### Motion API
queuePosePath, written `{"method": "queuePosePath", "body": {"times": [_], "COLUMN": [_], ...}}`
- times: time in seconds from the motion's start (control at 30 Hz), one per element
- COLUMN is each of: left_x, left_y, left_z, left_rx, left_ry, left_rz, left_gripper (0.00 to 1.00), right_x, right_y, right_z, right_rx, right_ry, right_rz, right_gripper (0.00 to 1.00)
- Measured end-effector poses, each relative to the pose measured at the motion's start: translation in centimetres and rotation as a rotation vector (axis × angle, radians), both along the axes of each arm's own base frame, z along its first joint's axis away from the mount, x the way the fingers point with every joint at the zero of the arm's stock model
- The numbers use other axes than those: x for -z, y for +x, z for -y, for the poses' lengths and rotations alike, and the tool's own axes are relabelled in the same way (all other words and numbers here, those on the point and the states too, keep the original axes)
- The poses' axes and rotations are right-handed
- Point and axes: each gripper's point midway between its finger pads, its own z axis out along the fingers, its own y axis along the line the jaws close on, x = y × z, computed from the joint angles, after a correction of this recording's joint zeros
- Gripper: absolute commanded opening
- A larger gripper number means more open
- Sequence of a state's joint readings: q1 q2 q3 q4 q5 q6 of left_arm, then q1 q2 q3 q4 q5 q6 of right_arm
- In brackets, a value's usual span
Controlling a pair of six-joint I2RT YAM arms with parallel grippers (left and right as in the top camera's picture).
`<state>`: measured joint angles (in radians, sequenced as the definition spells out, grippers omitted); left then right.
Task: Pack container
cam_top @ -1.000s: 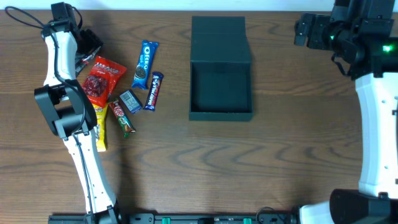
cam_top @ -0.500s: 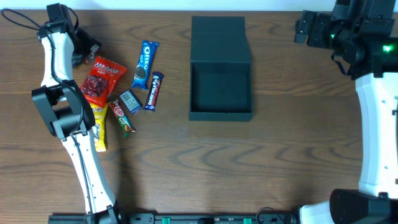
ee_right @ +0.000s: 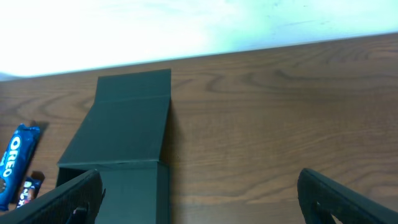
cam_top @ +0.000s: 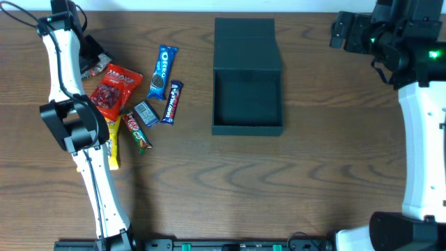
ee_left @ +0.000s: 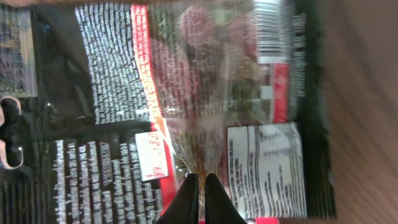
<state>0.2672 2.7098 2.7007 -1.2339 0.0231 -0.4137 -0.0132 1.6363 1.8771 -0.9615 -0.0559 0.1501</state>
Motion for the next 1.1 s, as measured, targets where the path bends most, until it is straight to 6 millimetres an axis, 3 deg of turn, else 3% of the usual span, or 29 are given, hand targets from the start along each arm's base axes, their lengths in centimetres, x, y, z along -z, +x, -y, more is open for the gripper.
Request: {"method": "queuePosePath", "body": {"times": [0.3, 0.33, 0.4, 0.7, 0.83, 0.93, 1.1], "left_x": [-6.5, -7.0, -7.7, -7.3, -5.3, -3.1, -2.3], "left_y": [2.6, 2.8, 3.2, 4.4, 4.5, 3.1, 2.6], "left_z": [1.7, 1.9, 2.1, 1.2, 3.4, 4.6, 3.2], "left_rx": [0.057, 0.059, 0.062, 0.016, 0.065, 0.089, 0.060], "left_ry": [0.069, 0.076, 0.086, 0.216, 0.255, 0.245, 0.156], "left_rz": [0.155, 0.168, 0.193, 0.207, 0.149, 0.059, 0.057], "left_gripper": [0.06, 0.09, 0.45, 0.56, 0.60, 0.57, 0.60], "right_x": [0.0, 0.0, 0.0, -0.4, -0.4, -0.4, -0.4], "right_y": [0.0, 0.0, 0.0, 0.4, 0.4, 0.4, 0.3], "right_z": [0.0, 0.0, 0.0, 0.0, -0.3, -0.3, -0.4], "right_rx": [0.000, 0.000, 0.000, -0.001, -0.011, -0.015, -0.017], "right_ry": [0.000, 0.000, 0.000, 0.000, 0.010, 0.013, 0.015], "right_rz": [0.001, 0.001, 0.001, 0.022, 0.023, 0.023, 0.020], "right_gripper": [0.99, 0.99, 0.99, 0.99, 0.99, 0.99, 0.99]}}
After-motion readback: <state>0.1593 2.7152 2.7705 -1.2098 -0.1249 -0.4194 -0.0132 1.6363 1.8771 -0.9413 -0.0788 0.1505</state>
